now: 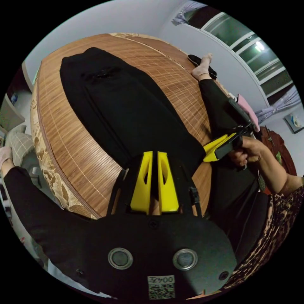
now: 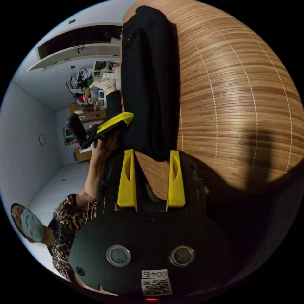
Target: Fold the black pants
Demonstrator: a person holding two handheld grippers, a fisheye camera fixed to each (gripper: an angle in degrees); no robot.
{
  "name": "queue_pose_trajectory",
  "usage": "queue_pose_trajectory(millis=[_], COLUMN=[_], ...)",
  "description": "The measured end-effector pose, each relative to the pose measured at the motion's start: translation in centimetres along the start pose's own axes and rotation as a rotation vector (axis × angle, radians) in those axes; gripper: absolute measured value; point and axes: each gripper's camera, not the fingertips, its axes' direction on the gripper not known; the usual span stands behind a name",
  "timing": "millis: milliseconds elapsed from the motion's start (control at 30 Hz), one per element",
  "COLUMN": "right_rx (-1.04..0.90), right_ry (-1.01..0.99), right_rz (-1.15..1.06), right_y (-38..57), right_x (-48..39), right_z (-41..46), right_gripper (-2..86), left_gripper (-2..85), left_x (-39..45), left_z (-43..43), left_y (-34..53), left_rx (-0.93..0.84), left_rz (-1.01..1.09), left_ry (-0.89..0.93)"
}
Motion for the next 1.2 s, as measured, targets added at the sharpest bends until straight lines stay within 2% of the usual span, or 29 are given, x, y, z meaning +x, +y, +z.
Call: queue_pose_trajectory(millis=[167,267,433,600,667,767,833,933,1100,1200], right_rx=[0.017,0.013,-0.113,-0.204,-0.205,-0.09,0.064,0.194,0.21,0.208], right_ry=[0.018,0.129,0.357,0.425,0.46,0.545,0.517,0.455,0.345,0.305], right_rz=[0.022,-0.008,-0.059,-0.053,-0.08,-0.171,-0.279,-0.401,-0.506,-0.55], right_y=[-0.4,-0.1,2.1,5.6,6.6,8.1,8.7,8.0,4.5,2.9], right_x=[1.0,-0.1,-2.4,-2.1,-2.5,-4.5,-6.0,-6.4,-5.1,-4.0], right_z=[0.0,-0.1,0.9,1.6,0.8,-2.0,-4.3,-5.2,-4.2,-3.9], right_gripper=[10.4,8.4,8.1,9.3,9.4,9.7,9.8,9.8,11.3,11.6], left_gripper=[1.1,1.0,1.1,2.3,3.5,6.1,7.3,8.1,9.4,10.9], left_x=[-1.9,-2.8,-2.4,0.0,-0.2,-1.6,-3.7,-7.5,-14.9,-19.5], left_z=[-1.4,-2.4,-3.4,-4.1,-5.3,-8.7,-12.4,-16.5,-20.6,-21.5], left_y=[-2.0,-3.3,-5.2,-5.7,-6.2,-7.0,-8.0,-10.2,-16.1,-20.5], left_rx=[-0.002,-0.016,-0.165,-0.242,-0.223,-0.126,-0.008,0.115,0.224,0.231], left_rz=[-0.026,-0.055,-0.059,-0.005,0.001,-0.007,-0.028,-0.081,-0.184,-0.257], left_ry=[0.035,0.057,0.145,0.157,0.168,0.224,0.202,0.139,0.043,0.001])
